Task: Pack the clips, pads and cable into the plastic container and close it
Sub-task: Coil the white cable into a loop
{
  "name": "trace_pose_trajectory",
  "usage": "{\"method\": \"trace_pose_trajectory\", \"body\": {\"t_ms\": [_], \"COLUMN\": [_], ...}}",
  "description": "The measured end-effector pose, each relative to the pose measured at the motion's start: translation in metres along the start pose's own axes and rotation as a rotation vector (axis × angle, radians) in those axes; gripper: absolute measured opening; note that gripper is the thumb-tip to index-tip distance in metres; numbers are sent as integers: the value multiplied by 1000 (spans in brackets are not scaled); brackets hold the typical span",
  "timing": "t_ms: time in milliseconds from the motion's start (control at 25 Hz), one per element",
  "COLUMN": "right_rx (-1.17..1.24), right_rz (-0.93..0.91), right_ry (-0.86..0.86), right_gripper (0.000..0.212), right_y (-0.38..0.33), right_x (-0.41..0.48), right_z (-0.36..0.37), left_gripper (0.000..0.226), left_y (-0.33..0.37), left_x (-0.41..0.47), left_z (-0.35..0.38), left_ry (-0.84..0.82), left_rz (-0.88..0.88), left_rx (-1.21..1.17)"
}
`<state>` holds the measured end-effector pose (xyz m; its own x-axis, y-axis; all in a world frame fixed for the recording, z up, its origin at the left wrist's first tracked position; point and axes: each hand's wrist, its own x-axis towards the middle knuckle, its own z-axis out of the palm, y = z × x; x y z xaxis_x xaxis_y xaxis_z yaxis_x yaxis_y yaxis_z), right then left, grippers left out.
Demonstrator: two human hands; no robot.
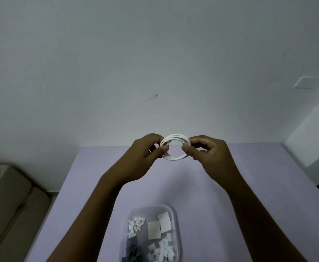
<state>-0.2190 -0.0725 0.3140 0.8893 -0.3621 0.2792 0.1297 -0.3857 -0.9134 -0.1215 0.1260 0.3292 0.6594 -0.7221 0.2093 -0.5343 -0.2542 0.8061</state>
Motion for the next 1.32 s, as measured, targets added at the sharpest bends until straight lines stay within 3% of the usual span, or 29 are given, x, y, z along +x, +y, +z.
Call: {"method": "trace_pose_trajectory", "body": {"t_ms": [360,480,640,760,840,920,1040,1200,1280,1320], "right_rx": [315,416,398,410,427,421,374,309,279,254], "right_rz": [101,148,138,142,144,136,85,47,70,94], "right_ry": [-6,-54,-48,-59,-67,-55,-16,95,112,107], "right_gripper": [14,21,22,19,20,23,22,20,20,20], "right_y": [-7,-9,-10,-10,-12,-13,-14,-9,1,10], "right_x": [4,5,6,7,8,9,12,14,11,9], "right_z": [6,8,9,6,7,9,12,16,22,27], "left_gripper": [18,15,29,18,18,20,22,17,28,34], "left_y": [-2,0,-4,-9,-10,-3,10,1,-9,-15], "left_x": [0,5,6,7,10,14,16,11,6,3], "left_z": [-14,-14,-14,-15,-14,-11,-1,2,3,6], "left_ry": [-105,-108,-143,-159,-101,0,43,-133,-156,-132], "left_rz": [-75,-42,-37,5,17,18,-71,-190,-247,-272], "left_rx": [-595,-611,-713,-580,-474,-519,-738,-933,-937,-826]}}
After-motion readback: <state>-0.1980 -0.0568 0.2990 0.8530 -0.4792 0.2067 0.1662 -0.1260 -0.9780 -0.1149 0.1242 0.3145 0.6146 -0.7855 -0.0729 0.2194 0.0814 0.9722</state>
